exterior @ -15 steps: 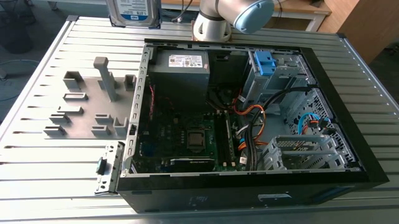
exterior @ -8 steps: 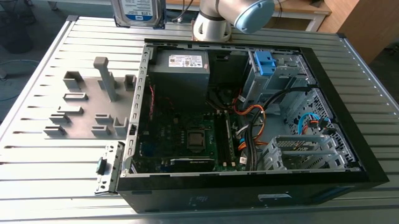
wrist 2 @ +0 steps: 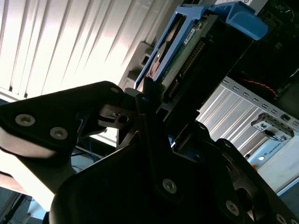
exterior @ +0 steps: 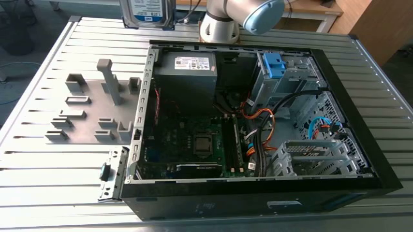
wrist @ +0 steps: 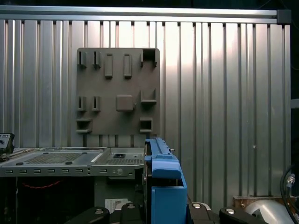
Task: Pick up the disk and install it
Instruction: 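Pick up the disk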
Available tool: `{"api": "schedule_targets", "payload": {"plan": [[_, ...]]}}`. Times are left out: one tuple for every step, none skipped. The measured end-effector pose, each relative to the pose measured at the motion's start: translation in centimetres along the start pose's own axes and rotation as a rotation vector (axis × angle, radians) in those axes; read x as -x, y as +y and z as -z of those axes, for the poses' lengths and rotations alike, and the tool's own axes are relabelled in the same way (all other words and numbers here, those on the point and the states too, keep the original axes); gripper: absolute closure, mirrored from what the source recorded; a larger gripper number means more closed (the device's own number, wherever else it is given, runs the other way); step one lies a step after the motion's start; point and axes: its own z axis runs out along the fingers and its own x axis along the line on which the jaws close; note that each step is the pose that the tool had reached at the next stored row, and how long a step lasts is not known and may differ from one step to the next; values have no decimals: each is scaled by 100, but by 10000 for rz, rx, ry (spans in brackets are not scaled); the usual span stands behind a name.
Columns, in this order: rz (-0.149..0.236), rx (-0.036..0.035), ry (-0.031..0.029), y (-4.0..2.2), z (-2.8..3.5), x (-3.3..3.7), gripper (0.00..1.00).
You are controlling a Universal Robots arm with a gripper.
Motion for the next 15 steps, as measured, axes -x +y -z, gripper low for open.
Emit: {"api": "schedule_targets", "payload": {"plan": [[1,0,0,-10,0,0,64],[0,0,-1,-20,0,0,64],[1,0,-1,-29,0,0,64],[1,0,-1,-38,0,1,64],[0,0,0,-47,0,1,64],[0,0,0,-57,0,1,64],[0,1,0,-66,0,1,64],[0,0,0,-75,0,1,64],[0,0,0,-83,0,1,64],[0,0,-1,-91,0,1,64],[1,0,0,-99,0,1,64],[1,0,-1,-107,0,2,64],[0,0,0,-115,0,2,64],[0,1,0,-124,0,2,64],[1,0,-1,-132,0,2,64]]}}
